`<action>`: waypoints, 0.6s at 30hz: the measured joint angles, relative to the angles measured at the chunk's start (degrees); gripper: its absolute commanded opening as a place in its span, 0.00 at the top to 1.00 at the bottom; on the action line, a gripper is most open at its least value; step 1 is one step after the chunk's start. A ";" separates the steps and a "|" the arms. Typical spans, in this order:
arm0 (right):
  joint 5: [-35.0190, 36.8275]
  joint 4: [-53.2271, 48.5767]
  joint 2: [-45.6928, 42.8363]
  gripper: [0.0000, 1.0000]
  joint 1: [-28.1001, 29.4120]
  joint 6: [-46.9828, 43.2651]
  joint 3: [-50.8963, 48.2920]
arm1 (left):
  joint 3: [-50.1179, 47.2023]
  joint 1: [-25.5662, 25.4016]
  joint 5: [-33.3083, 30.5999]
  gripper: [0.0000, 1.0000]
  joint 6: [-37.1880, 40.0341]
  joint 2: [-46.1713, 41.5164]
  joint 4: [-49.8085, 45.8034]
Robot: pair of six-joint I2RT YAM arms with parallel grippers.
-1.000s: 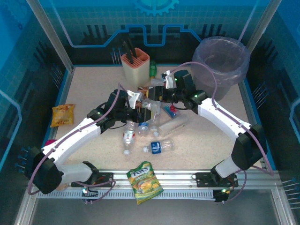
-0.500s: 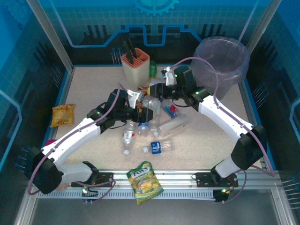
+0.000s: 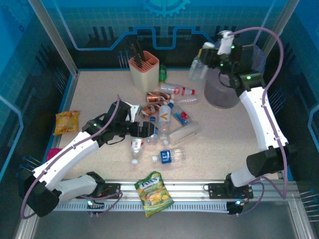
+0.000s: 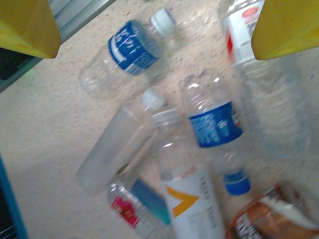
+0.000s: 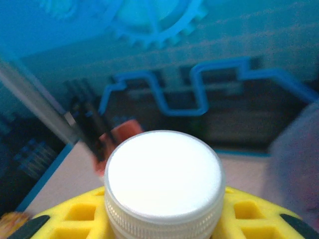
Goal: Put the plastic bottles in the bin
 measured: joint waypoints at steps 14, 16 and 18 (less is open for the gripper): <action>14.23 -3.39 15.89 1.00 -11.76 -3.48 15.30 | -8.41 0.07 -5.90 0.01 -4.33 -0.85 -4.31; 16.31 -5.09 18.97 1.00 -11.78 -4.17 17.49 | -9.14 0.07 -6.12 0.01 -4.59 -0.28 -4.24; 18.01 -7.34 22.05 1.00 -11.78 -4.81 19.71 | -9.66 0.04 -6.25 0.01 -4.81 0.79 -4.07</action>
